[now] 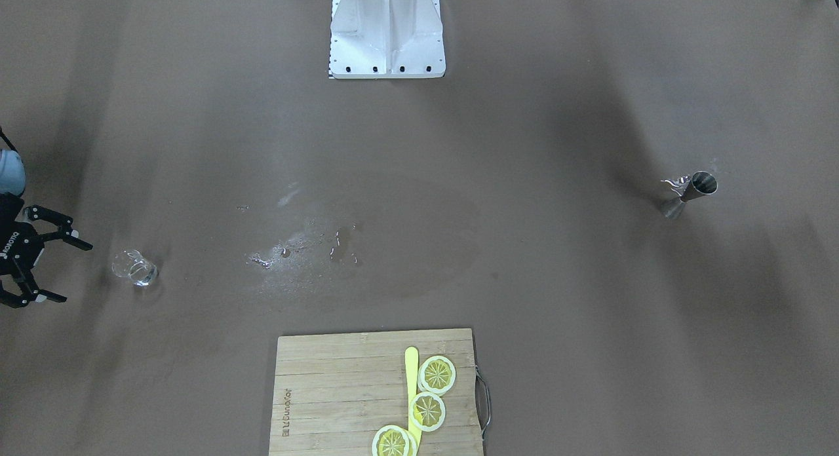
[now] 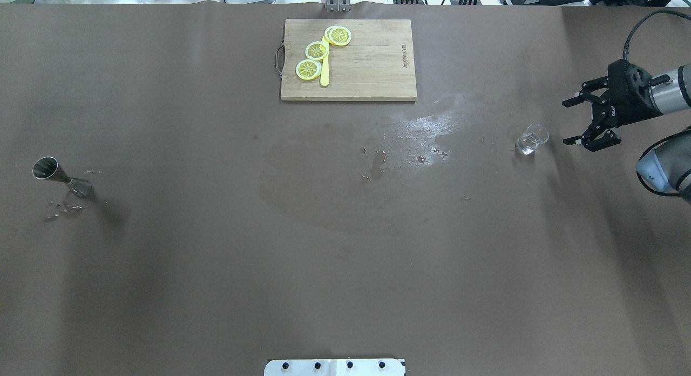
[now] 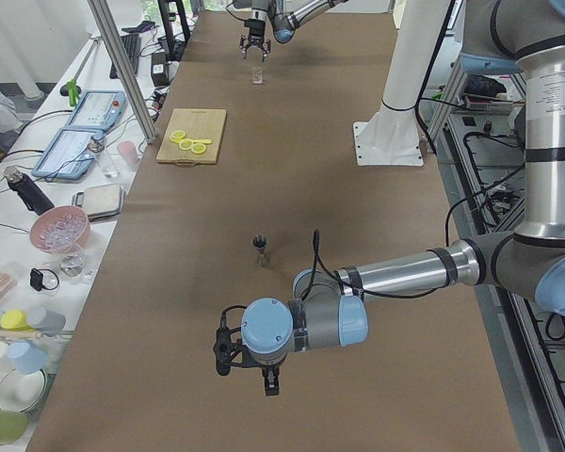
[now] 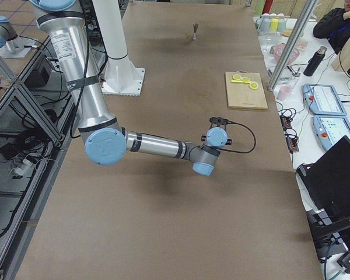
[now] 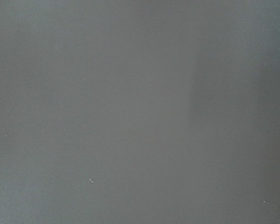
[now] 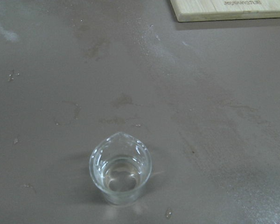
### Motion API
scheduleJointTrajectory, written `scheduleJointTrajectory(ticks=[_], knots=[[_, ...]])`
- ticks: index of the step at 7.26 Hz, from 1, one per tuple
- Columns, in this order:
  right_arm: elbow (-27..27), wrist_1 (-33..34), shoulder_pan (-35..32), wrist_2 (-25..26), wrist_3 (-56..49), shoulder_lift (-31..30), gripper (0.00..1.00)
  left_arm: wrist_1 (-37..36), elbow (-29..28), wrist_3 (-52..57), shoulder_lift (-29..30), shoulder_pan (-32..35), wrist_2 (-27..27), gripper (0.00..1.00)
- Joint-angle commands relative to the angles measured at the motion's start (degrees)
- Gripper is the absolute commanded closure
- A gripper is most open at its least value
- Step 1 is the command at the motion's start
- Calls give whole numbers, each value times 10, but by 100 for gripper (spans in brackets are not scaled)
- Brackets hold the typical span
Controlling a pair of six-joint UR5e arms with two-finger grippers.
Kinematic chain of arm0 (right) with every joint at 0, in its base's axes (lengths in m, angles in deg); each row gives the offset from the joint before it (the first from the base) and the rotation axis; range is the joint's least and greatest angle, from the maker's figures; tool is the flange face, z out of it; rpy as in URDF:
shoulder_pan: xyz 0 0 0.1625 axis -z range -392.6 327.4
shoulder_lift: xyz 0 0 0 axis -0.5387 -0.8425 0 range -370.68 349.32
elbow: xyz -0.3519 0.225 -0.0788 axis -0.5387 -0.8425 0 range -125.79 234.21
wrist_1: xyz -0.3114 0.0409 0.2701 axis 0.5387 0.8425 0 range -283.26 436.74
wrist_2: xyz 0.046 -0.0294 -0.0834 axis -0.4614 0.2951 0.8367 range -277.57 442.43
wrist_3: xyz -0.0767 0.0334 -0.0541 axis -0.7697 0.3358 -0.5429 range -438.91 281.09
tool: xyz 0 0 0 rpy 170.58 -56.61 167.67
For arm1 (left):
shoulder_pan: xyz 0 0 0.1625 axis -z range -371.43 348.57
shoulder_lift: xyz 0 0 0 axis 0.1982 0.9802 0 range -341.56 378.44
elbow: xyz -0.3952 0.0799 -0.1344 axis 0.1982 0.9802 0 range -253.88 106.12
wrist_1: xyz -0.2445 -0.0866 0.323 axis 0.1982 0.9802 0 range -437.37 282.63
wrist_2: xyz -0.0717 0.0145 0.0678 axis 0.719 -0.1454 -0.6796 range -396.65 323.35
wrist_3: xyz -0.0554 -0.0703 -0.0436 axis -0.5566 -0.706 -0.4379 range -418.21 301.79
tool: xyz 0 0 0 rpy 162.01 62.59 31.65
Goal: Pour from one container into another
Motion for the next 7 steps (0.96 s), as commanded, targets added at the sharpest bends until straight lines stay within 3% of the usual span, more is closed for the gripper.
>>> scheduleJointTrajectory(ticks=[1,6,7], knots=[[0,0,13,6,0,2,1,1,2,0,0,0,0,1],[-11,1,43,44,2,17,1,16,27,5,3,-1,13,1],[-12,1,44,44,3,19,1,43,38,6,-2,-1,37,1]])
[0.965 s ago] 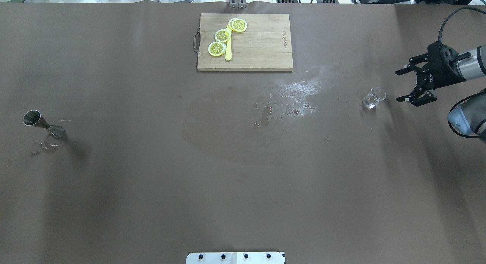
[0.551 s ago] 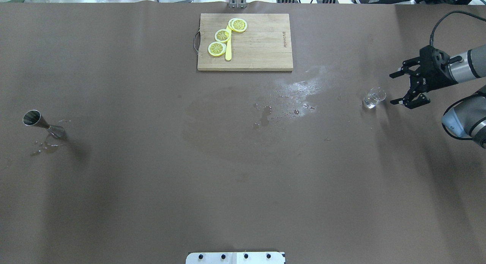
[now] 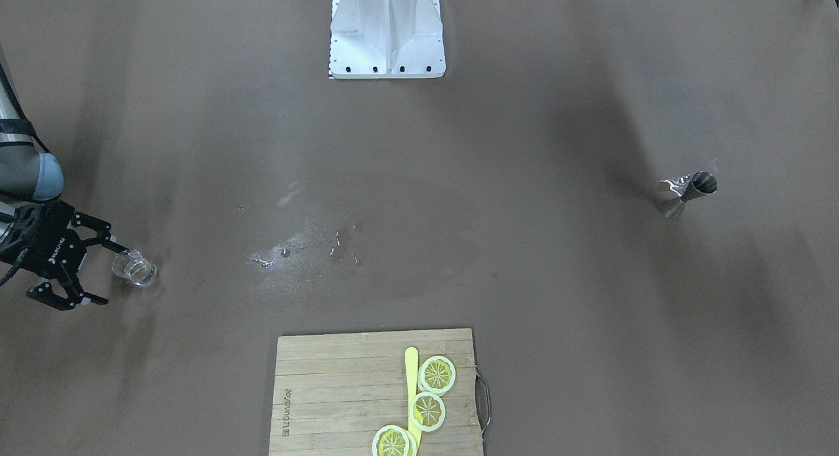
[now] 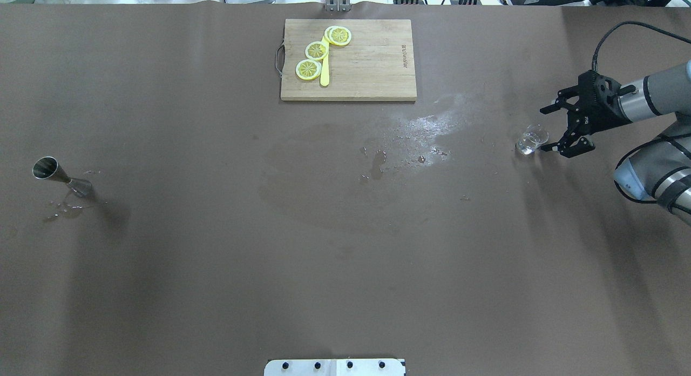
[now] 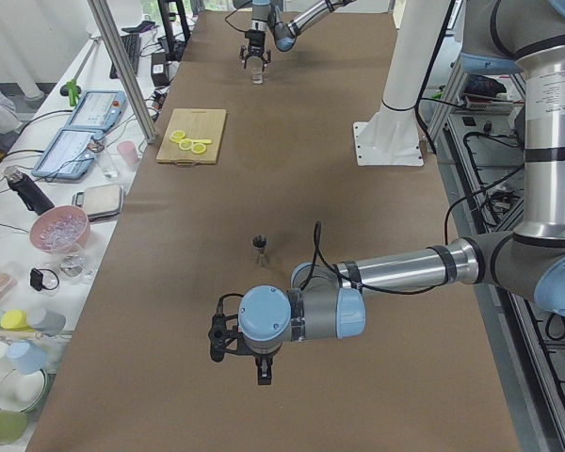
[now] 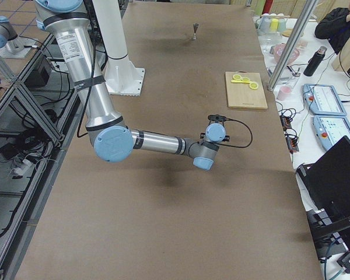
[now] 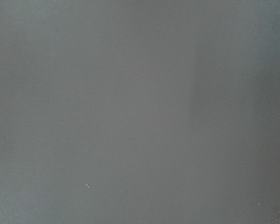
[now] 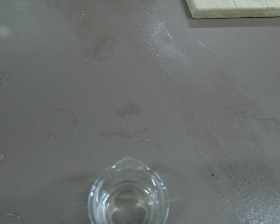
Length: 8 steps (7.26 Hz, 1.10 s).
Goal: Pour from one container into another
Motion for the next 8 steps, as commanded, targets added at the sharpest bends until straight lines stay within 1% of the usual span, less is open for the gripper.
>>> scheduleJointTrajectory(ticks=[1,2,3,4,5,6,7,8], knots=[[-2,0,5,5,1,6,2,76,27,4,-12,-2,47,1],[-2,0,8,5,2,7,2,167,26,4,-12,-10,67,1],[-2,0,10,5,3,7,4,261,23,-2,-11,-32,63,1],[-2,1,14,6,5,8,6,329,17,-2,-11,-34,64,1],[-3,1,15,10,7,9,8,374,18,-1,-13,-51,63,1],[-3,1,15,10,8,9,13,447,19,-2,-15,-82,22,1],[-3,1,15,10,8,9,13,514,41,-24,-50,-145,-89,1],[-3,1,15,10,8,10,14,569,55,-115,-68,-192,-142,1]])
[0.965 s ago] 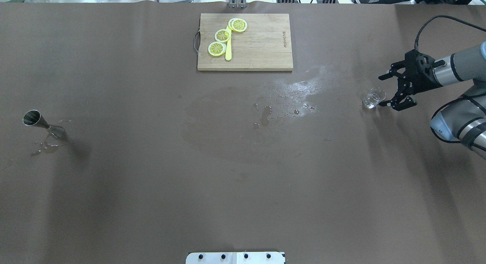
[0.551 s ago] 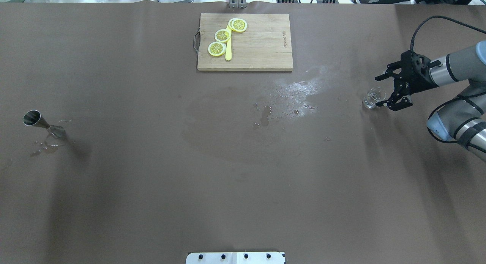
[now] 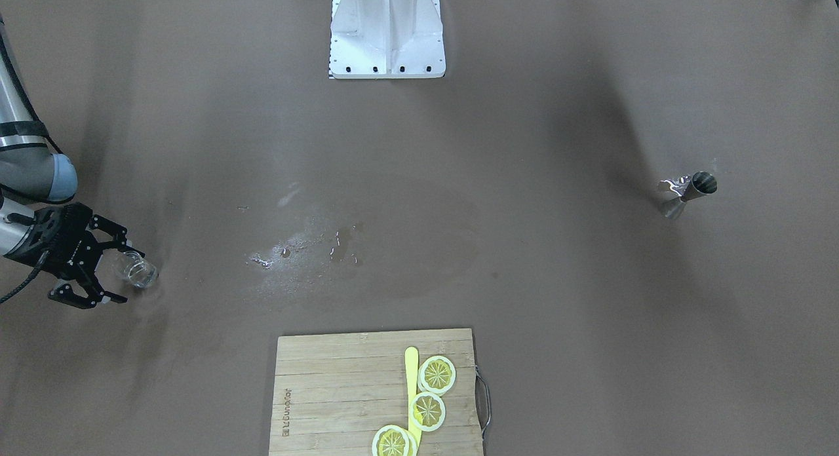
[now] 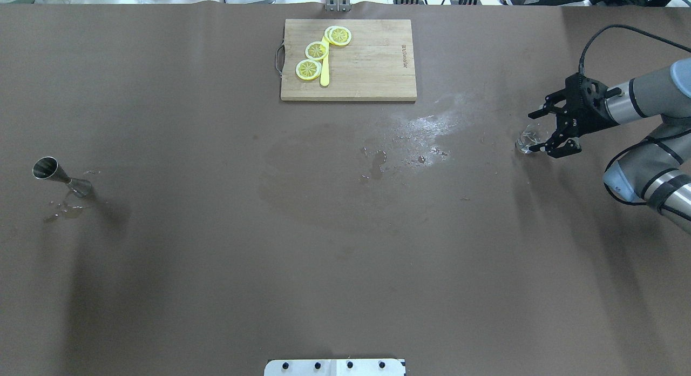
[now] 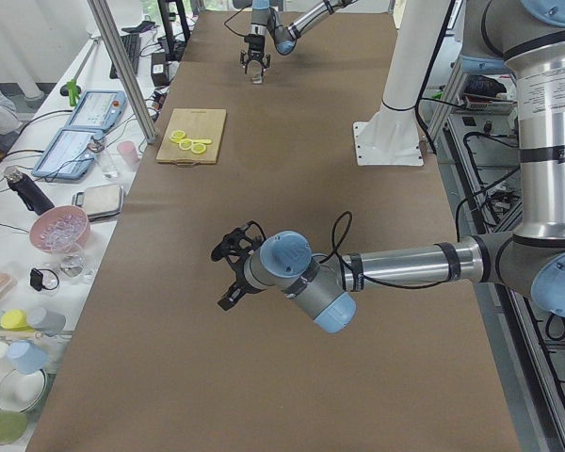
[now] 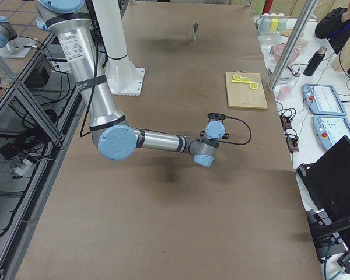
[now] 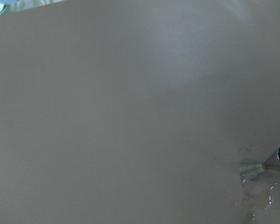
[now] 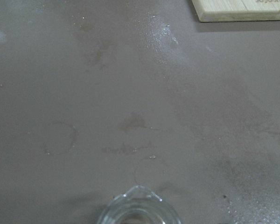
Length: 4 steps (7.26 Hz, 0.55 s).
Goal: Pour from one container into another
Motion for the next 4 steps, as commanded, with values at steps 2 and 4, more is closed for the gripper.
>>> scheduleJointTrajectory(ticks=[2,4], knots=[[0,2,0,1,4,2,19,222,40,-249,-75,-170,-236,1],[0,2,4,0,5,3,20,342,43,-275,-110,-259,-361,1]])
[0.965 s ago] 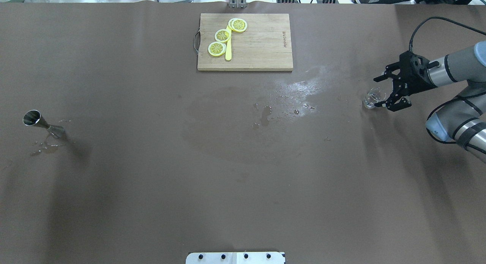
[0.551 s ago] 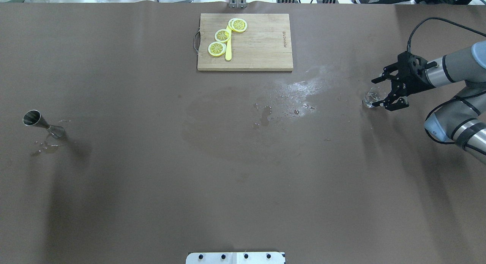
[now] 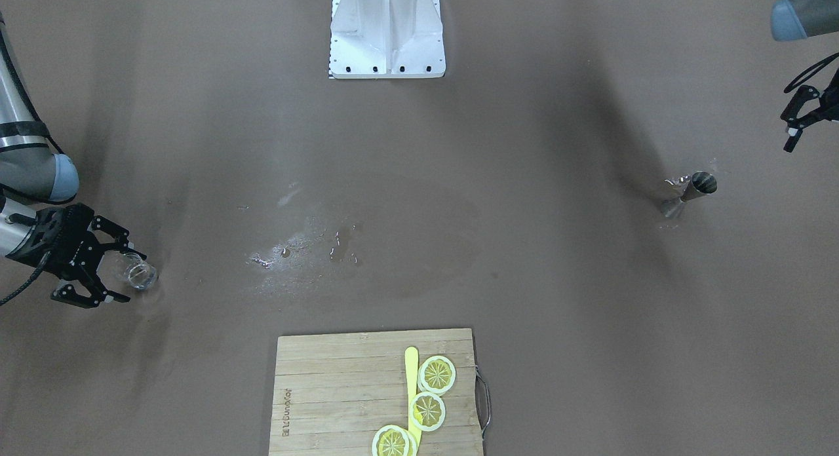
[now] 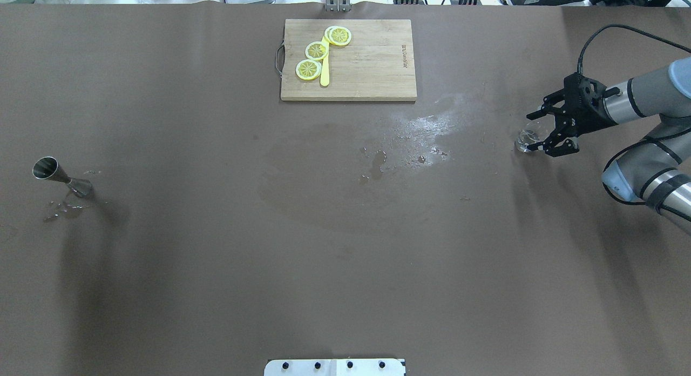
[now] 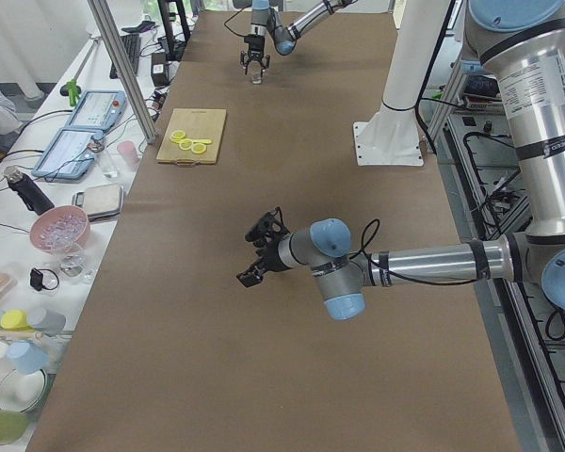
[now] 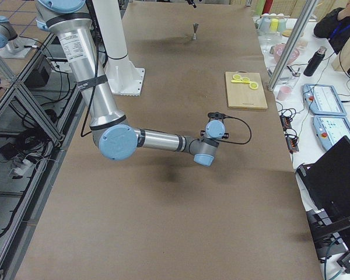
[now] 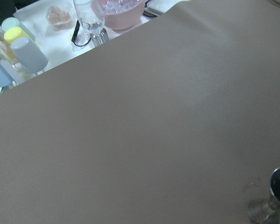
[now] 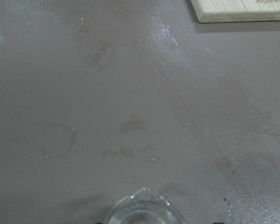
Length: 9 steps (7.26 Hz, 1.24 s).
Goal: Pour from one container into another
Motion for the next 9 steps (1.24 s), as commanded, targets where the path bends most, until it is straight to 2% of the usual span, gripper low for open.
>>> scheduleJointTrajectory(ticks=[1,2,3,4,5,6,7,8,9], knots=[[0,0,5,-1,1,1,20,132,1,-25,-39,-116,-177,1],[0,0,6,-1,2,1,23,173,-4,-27,-43,-155,-230,1],[0,0,8,-1,6,1,25,199,-5,-64,-71,-190,-275,1],[0,0,9,-1,6,0,25,223,-10,-94,-70,-257,-365,1],[0,0,10,-1,6,-1,26,229,-16,-162,-70,-326,-480,1],[-4,0,9,-1,6,-1,30,230,-19,-213,-71,-378,-547,1],[-6,0,10,-1,6,0,38,230,-21,-221,-71,-402,-579,1],[-8,0,10,-1,6,1,46,228,-30,-244,-68,-455,-668,1],[-10,0,10,0,5,1,56,223,-36,-278,-63,-527,-782,1]])
